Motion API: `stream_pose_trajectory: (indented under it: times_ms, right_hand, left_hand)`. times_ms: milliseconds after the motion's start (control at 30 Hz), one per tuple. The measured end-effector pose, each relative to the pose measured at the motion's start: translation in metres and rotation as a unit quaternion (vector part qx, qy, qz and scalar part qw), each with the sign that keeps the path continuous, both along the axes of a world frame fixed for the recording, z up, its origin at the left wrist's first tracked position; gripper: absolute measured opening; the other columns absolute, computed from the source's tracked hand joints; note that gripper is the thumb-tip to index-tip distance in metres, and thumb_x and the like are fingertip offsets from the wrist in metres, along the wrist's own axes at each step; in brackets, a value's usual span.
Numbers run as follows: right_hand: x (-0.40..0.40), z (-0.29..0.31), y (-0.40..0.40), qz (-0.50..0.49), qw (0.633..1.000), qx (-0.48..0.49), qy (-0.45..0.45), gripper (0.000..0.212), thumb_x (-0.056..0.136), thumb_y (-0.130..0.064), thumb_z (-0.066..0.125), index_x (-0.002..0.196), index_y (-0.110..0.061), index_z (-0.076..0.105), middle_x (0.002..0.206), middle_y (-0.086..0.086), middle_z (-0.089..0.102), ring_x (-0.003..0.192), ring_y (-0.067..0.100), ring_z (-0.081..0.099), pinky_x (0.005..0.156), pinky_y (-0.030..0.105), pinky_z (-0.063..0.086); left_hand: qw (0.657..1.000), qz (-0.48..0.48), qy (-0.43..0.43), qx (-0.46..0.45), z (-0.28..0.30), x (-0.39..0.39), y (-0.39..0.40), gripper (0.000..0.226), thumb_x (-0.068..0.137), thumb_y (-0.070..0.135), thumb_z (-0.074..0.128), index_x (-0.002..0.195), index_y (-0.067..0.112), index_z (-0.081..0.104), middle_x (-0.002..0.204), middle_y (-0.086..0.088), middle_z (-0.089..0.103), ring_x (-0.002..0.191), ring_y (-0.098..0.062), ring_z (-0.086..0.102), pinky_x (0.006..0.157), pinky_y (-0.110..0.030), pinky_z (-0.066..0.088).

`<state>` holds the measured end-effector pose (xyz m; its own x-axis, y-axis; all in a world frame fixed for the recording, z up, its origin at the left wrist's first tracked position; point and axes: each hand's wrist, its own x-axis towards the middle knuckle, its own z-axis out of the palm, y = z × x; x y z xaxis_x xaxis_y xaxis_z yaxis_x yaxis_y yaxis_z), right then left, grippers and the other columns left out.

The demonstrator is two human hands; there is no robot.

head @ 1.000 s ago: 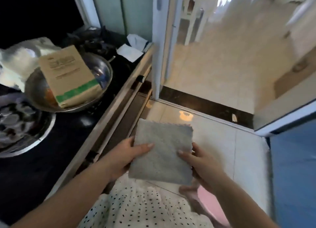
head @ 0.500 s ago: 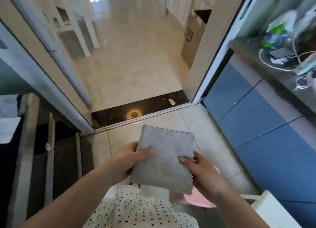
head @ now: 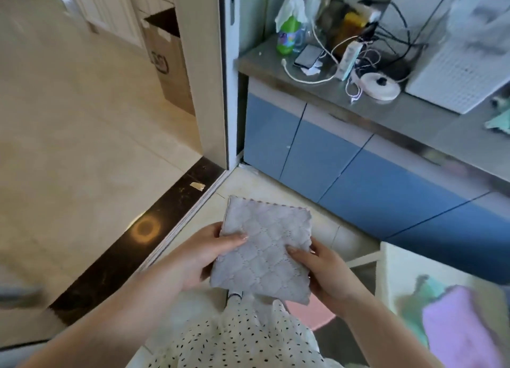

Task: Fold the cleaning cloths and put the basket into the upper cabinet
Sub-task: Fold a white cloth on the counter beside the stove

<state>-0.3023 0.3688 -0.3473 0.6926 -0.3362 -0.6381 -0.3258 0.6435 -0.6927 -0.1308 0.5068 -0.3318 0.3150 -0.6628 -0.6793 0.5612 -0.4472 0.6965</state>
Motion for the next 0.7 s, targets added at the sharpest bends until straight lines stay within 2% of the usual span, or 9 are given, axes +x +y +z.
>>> stream_pose_trajectory:
  times_ms: [167,300,433,600,700]
  right_hand:
    - [0.023,-0.005,-0.051,-0.081,0.997,-0.010,0.000,0.051,0.075,-0.020,0.069,0.123,-0.011,0.055,0.114,0.009,0.069,0.105,0.027,0.066,0.091,0.045,0.052]
    - [0.042,-0.005,-0.106,-0.153,0.988,0.002,-0.006,0.048,0.074,-0.018,0.068,0.121,-0.011,0.056,0.113,0.010,0.069,0.104,0.028,0.066,0.088,0.045,0.054]
    - [0.058,0.000,-0.161,-0.202,0.979,0.008,-0.009,0.047,0.075,-0.017,0.067,0.120,-0.008,0.055,0.111,0.012,0.069,0.102,0.030,0.066,0.084,0.041,0.056]
    - [0.069,0.011,-0.213,-0.265,0.964,0.008,-0.012,0.053,0.071,-0.019,0.070,0.120,-0.006,0.056,0.112,0.016,0.068,0.104,0.033,0.065,0.093,0.049,0.049]
    - [0.073,0.016,-0.242,-0.304,0.953,0.000,-0.008,0.053,0.070,-0.020,0.070,0.119,-0.006,0.056,0.111,0.015,0.069,0.102,0.033,0.066,0.089,0.048,0.052]
  left_hand:
    - [0.997,-0.076,-0.022,0.007,-0.009,0.044,-0.081,0.027,0.080,0.019,0.069,0.106,0.015,0.061,0.091,-0.006,0.075,0.091,-0.026,0.069,0.075,-0.041,0.056]
    - [0.992,-0.127,-0.016,0.000,-0.008,0.074,-0.159,0.030,0.081,0.018,0.068,0.109,0.016,0.061,0.097,-0.005,0.074,0.094,-0.024,0.069,0.079,-0.041,0.055]
    - [0.985,-0.172,-0.009,-0.012,0.001,0.096,-0.233,0.031,0.081,0.017,0.068,0.111,0.014,0.061,0.096,-0.006,0.074,0.089,-0.021,0.071,0.073,-0.036,0.056]
    - [0.974,-0.226,-0.004,-0.025,0.010,0.113,-0.307,0.030,0.083,0.016,0.066,0.113,0.015,0.060,0.099,-0.007,0.074,0.087,-0.021,0.071,0.069,-0.034,0.057]
    - [0.965,-0.261,0.001,-0.028,0.011,0.118,-0.354,0.033,0.082,0.016,0.066,0.114,0.014,0.059,0.100,-0.008,0.073,0.090,-0.023,0.071,0.071,-0.036,0.057]
